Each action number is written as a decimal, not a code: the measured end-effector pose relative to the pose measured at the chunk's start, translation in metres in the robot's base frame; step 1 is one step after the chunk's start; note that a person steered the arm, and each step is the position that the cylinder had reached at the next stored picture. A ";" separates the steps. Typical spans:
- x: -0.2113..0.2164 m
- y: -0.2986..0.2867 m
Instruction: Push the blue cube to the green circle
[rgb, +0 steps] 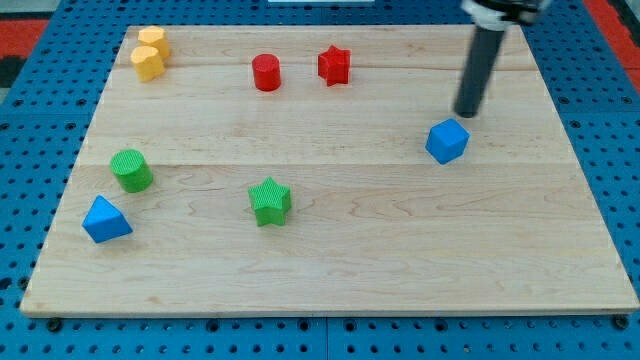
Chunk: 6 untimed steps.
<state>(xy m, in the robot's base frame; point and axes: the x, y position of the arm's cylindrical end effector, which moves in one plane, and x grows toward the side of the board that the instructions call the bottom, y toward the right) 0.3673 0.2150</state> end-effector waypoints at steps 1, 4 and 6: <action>0.010 0.020; 0.021 -0.090; 0.021 -0.075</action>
<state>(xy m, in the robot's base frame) 0.3880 0.1395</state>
